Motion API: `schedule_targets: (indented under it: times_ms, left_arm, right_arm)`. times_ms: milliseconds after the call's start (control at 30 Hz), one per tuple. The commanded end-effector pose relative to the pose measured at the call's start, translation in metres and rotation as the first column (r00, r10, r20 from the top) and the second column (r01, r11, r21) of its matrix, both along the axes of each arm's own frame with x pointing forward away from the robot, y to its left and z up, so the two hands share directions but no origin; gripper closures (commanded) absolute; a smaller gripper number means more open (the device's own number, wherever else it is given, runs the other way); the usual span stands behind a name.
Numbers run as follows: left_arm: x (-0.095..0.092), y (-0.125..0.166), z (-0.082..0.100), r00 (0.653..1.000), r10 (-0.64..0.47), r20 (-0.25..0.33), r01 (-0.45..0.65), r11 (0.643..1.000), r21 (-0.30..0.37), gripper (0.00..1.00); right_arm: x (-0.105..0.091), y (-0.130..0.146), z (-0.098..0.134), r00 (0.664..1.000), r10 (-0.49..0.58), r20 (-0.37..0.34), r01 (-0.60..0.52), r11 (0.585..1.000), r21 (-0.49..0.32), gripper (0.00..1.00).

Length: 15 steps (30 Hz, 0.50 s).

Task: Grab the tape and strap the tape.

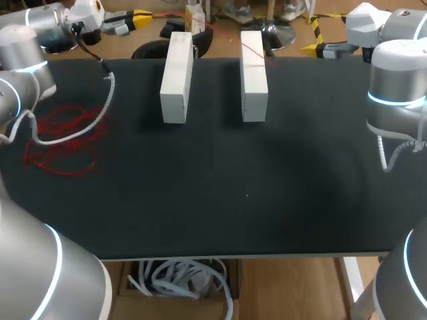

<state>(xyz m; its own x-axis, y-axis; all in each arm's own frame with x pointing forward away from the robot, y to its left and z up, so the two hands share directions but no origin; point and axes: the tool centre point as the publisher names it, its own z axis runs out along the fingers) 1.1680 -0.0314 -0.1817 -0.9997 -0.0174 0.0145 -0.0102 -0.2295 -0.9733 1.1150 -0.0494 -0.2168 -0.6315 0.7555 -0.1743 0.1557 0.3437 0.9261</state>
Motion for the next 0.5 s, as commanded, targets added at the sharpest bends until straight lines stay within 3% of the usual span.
schedule_targets:
  times_ms: [33,500]
  left_arm:
    - [0.001,0.001,0.012,0.953,-0.291,0.081,0.292,0.957,0.010,1.00]
    - [-0.014,-0.002,0.047,0.963,-0.243,0.120,0.247,0.969,-0.015,1.00]
  right_arm:
    - [0.000,0.000,0.000,1.000,0.001,-0.001,-0.001,1.000,0.000,0.00]
    - [0.000,0.000,0.000,1.000,0.001,-0.001,-0.001,1.000,0.000,0.00]
